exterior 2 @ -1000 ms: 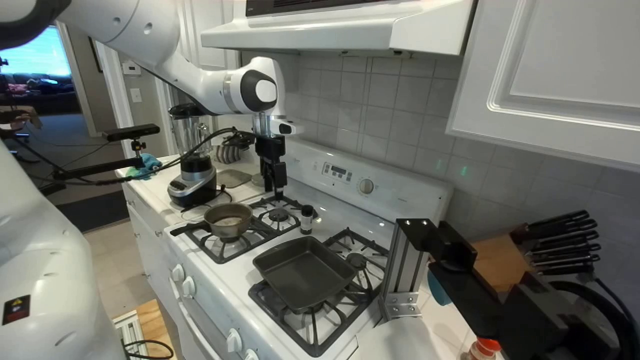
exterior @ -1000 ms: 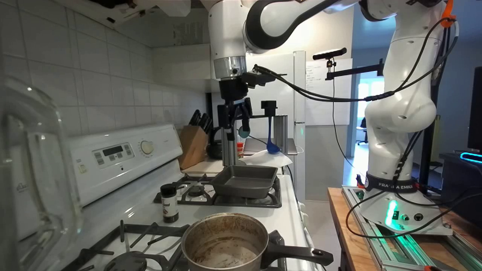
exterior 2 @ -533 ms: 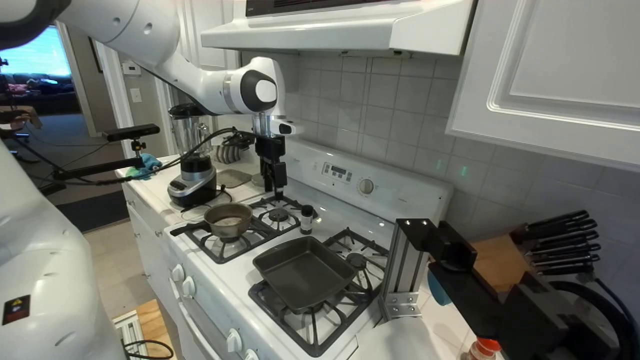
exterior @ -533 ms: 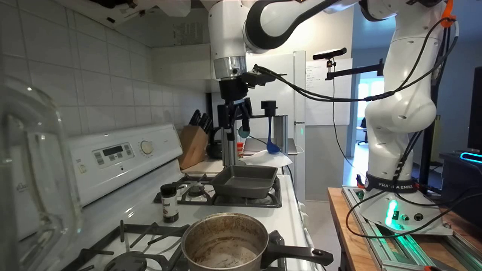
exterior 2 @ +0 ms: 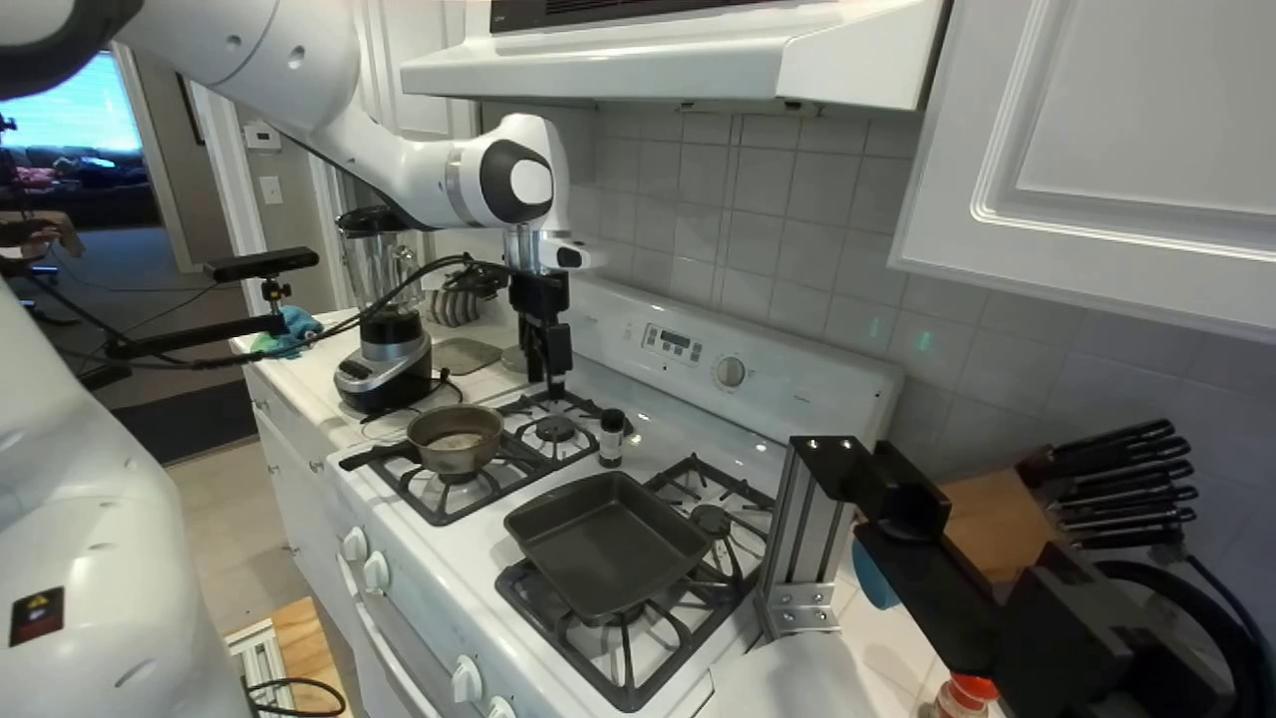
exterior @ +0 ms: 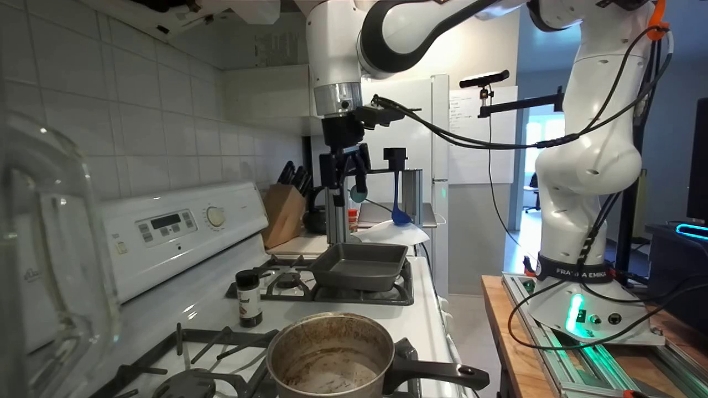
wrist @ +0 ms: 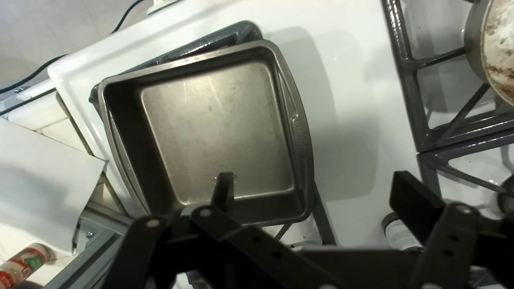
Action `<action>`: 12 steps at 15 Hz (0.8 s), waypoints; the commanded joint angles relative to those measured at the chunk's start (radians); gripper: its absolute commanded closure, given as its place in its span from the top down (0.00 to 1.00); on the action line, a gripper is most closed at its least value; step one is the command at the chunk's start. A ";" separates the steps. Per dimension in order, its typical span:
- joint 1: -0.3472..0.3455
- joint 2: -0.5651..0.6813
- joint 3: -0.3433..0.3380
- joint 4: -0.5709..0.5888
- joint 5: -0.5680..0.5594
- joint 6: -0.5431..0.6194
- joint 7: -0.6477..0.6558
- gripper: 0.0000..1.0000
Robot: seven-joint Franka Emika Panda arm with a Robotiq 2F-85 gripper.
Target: Move the dish to the left
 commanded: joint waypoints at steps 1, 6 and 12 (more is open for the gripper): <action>0.040 0.038 -0.046 0.001 -0.021 0.035 0.012 1.00; 0.046 0.104 -0.099 0.007 -0.005 0.077 -0.045 1.00; 0.020 0.100 -0.228 -0.020 0.104 0.111 -0.489 1.00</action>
